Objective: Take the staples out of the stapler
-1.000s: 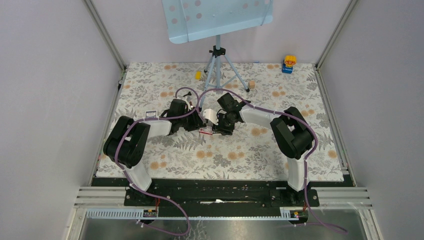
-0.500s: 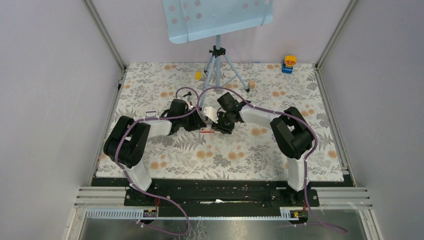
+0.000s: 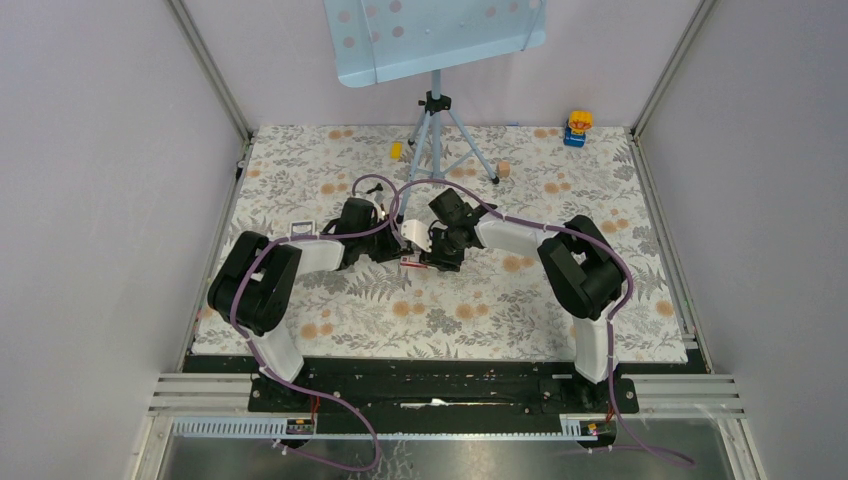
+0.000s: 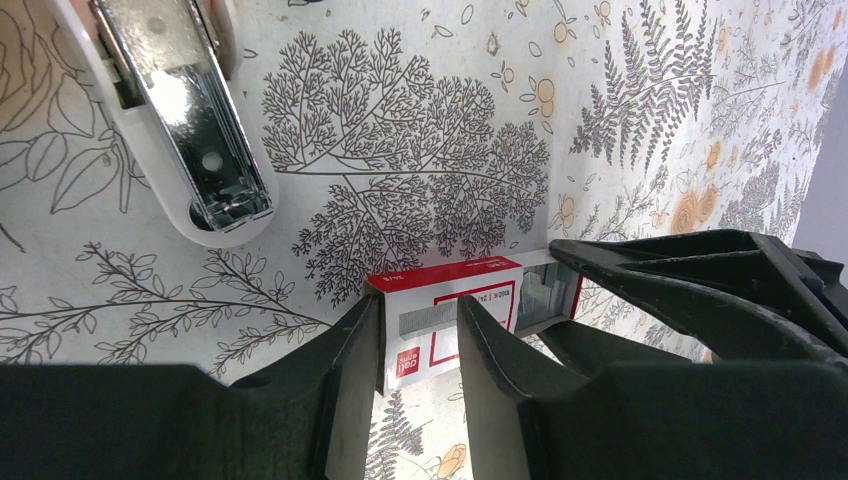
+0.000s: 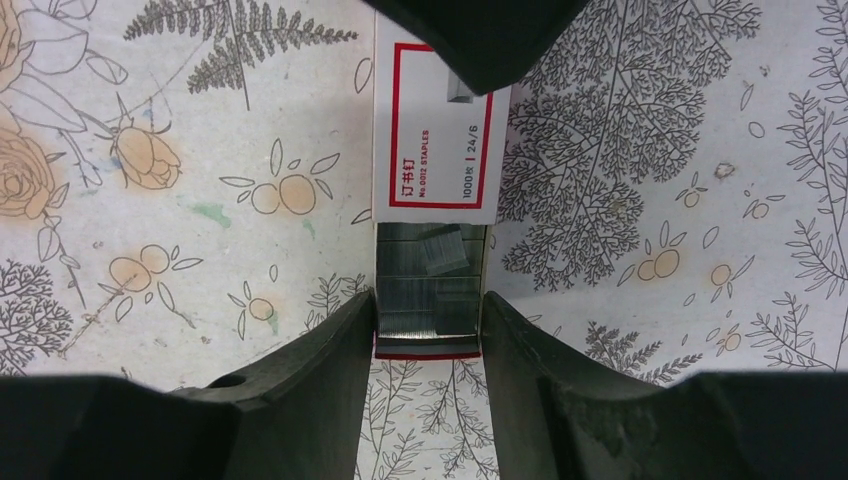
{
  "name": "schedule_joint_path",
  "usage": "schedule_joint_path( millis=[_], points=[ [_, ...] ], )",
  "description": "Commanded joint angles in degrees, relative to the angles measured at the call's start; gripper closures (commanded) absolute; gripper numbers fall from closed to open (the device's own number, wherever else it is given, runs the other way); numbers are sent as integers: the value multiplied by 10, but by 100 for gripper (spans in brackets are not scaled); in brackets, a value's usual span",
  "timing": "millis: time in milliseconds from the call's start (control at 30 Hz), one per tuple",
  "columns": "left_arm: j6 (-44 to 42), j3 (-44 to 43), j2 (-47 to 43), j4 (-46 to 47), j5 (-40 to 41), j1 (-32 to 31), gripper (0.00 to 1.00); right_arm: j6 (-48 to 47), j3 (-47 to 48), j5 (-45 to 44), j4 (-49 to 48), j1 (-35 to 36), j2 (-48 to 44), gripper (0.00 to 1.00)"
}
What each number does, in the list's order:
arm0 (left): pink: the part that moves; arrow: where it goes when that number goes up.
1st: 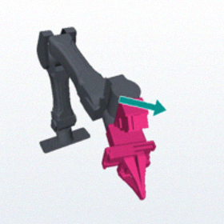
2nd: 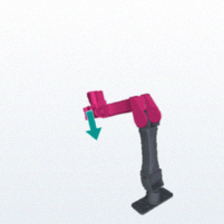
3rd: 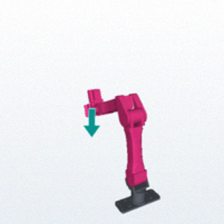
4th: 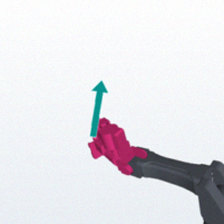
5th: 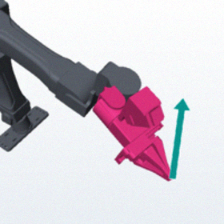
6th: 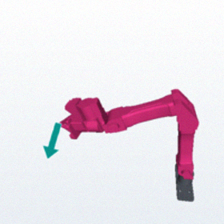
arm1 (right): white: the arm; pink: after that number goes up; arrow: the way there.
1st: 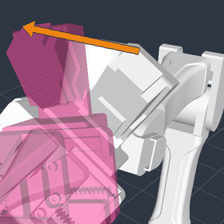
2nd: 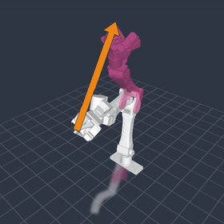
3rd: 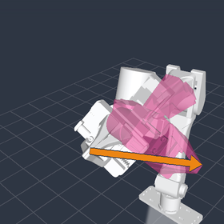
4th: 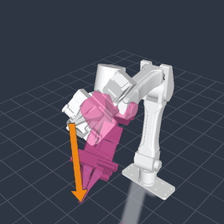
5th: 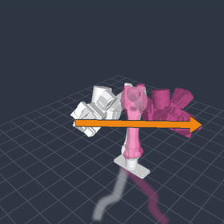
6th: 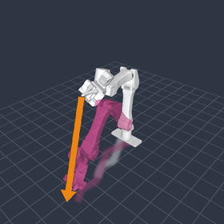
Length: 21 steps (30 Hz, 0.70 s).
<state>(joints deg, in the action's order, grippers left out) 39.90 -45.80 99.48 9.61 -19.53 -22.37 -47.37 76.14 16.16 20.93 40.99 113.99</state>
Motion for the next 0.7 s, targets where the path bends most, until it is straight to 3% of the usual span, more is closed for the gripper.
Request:
schedule_joint_path(
  millis=[0, 267, 367, 667],
  points=[
    [-11, -10, 11, -3, -5, -8, 61, 26, 24, 23, -22, 8, 15, 50],
    [-8, -9, 9, -4, -2, -9, 61, 8, 10, 43, -25, 9, 9, 47],
    [-1, -9, 0, -10, 11, -7, 56, -2, 0, 34, -15, 8, 2, 43],
    [-1, -19, -42, -44, 46, 12, 34, 47, -43, 53, -60, -15, -76, 13]
  ],
)
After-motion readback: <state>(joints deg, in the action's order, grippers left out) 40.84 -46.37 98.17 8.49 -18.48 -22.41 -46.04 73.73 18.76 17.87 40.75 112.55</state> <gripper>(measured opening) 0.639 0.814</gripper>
